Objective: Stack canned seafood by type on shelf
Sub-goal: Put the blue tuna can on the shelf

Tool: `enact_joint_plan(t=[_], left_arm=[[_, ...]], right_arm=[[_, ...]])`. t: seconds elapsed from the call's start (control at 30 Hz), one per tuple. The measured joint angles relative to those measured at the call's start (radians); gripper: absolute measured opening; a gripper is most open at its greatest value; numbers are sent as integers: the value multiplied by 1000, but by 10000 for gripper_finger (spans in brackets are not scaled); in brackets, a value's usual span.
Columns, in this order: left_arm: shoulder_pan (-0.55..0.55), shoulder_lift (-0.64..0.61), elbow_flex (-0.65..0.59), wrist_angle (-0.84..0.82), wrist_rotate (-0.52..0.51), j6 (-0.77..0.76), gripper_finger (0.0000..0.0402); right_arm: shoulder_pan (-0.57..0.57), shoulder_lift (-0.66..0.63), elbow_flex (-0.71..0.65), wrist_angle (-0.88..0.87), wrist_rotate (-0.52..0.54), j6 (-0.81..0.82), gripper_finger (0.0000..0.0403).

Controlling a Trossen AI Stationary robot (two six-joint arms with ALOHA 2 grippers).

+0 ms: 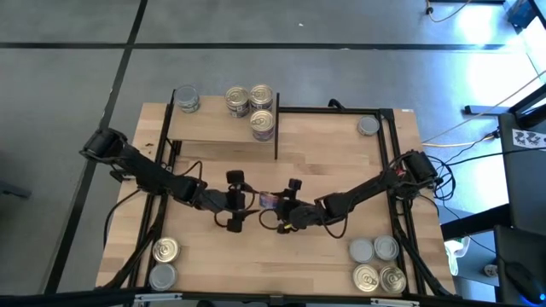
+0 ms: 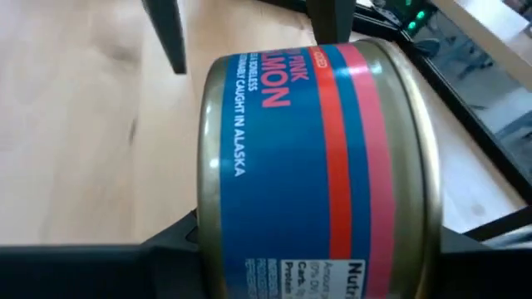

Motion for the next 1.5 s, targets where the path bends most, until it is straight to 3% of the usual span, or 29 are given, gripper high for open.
enact_joint_plan(t=[0.23,0.47,0.67,0.77,0.9,1.0,1.07,1.13,1.27,1.33,1.5], left_arm=[[0,-6,0,-15,-55,-22,263],[2,-4,-1,17,29,-13,263],[3,-1,-1,24,38,0,262],[2,-1,-1,28,52,12,243],[3,-1,-2,45,73,38,186],[3,-1,-3,52,73,51,186],[3,-1,-2,53,77,65,186],[3,-10,-2,23,60,75,186],[-20,-80,24,-155,-58,95,186],[-30,-126,65,-281,-135,103,186],[-35,-201,164,-586,-287,94,186]], right_arm=[[0,-1,1,10,0,11,183],[-12,-1,0,46,-72,1,183],[-19,-1,0,156,-98,-64,183],[-26,-1,-1,176,-129,-65,183],[-40,-1,-1,174,-175,-40,183],[-45,-1,-1,178,-194,-42,183],[-44,-1,0,166,-220,-43,219],[-37,-30,-1,58,-225,-36,279],[4,-131,0,-186,-190,55,375],[30,-160,0,-298,-171,98,389],[76,-165,-1,-422,-112,161,360]])
